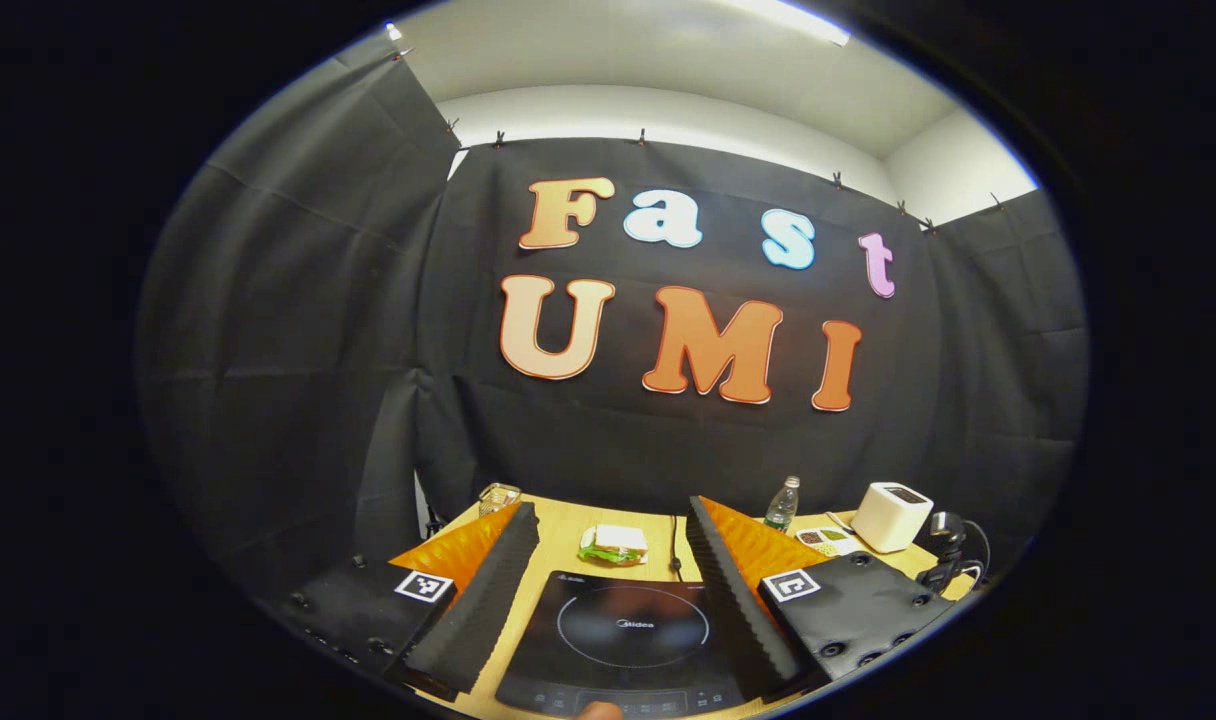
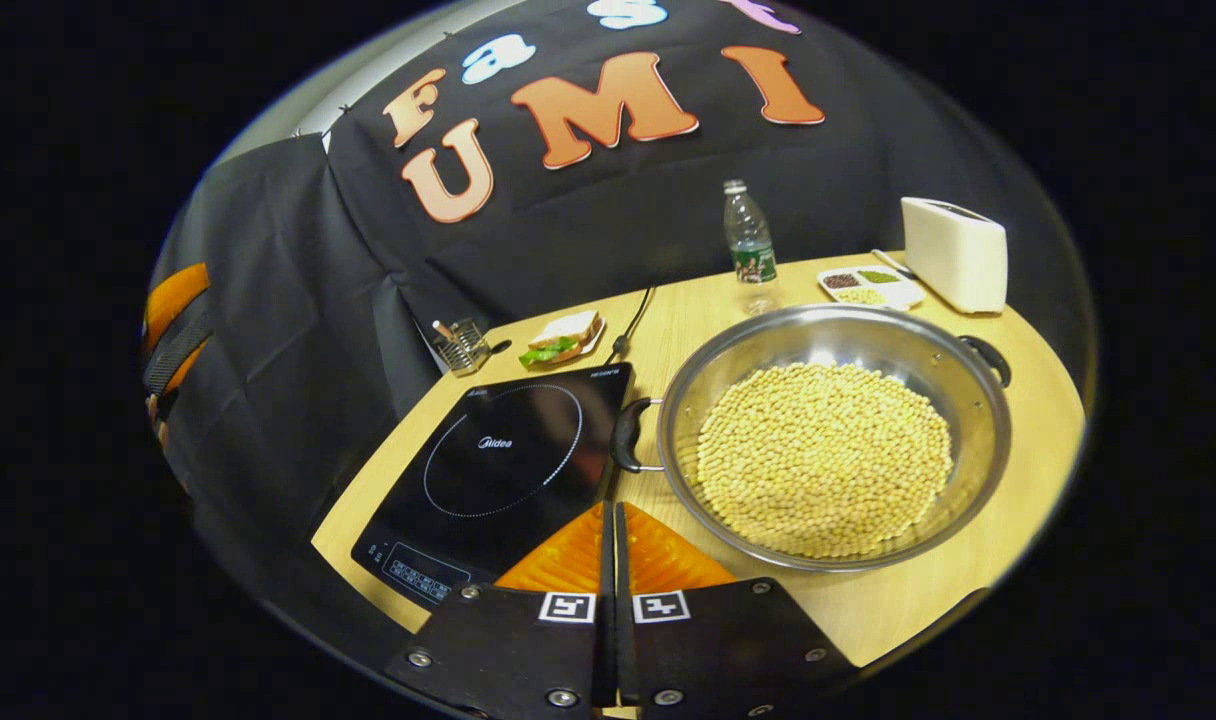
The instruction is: First push the handle of the pot to place it horizontally, then grasp the pot with both hands and set it on the induction cooktop.
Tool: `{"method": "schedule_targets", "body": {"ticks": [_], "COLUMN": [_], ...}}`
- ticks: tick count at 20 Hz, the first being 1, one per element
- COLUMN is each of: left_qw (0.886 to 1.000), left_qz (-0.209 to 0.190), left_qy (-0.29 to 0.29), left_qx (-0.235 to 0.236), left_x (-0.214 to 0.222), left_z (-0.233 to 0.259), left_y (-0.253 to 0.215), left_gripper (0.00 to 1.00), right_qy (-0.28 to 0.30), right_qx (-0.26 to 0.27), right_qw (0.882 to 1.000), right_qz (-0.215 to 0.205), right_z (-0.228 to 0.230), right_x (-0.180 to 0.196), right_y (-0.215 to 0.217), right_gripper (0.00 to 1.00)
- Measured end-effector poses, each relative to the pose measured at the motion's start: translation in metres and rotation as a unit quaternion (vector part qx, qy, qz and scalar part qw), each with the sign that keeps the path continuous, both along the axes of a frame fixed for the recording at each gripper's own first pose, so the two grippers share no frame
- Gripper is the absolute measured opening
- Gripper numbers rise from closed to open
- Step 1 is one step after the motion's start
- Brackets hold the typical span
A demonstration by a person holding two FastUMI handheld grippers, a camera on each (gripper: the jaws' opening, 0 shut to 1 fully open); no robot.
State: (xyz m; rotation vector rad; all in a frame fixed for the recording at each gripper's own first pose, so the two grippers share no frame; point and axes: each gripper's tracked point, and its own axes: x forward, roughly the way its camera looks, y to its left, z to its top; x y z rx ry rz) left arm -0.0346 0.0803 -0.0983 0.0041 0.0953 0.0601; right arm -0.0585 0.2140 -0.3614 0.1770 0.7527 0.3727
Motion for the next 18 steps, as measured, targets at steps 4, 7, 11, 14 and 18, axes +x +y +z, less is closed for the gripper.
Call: {"method": "schedule_targets", "body": {"ticks": [4,7,11,14,18], "left_qw": [1.0,0.999,0.997,0.996,0.992], "left_qz": [-0.008,-0.034,-0.055,-0.065,-0.087], "left_qy": [0.0,0.002,0.011,0.032,0.073], "left_qx": [-0.004,-0.032,-0.054,-0.058,-0.06], "left_x": [0.002,0.005,0.015,0.024,0.038], "left_z": [-0.012,-0.027,-0.054,-0.08,-0.119], "left_y": [-0.025,-0.058,-0.091,-0.113,-0.145], "left_gripper": [0.98,0.97,0.97,0.98,0.97], "right_qy": [-0.035,-0.056,-0.068,-0.076,-0.092], "right_qx": [-0.008,-0.011,-0.024,-0.031,-0.04], "right_qw": [0.999,0.996,0.993,0.989,0.982], "right_qz": [-0.034,-0.064,-0.096,-0.121,-0.158], "right_z": [0.025,0.04,0.045,0.048,0.051], "right_x": [0.009,0.019,0.03,0.039,0.053], "right_y": [-0.048,-0.084,-0.131,-0.163,-0.2], "right_gripper": [0.0,0.0,0.0,0.02,0.32]}}
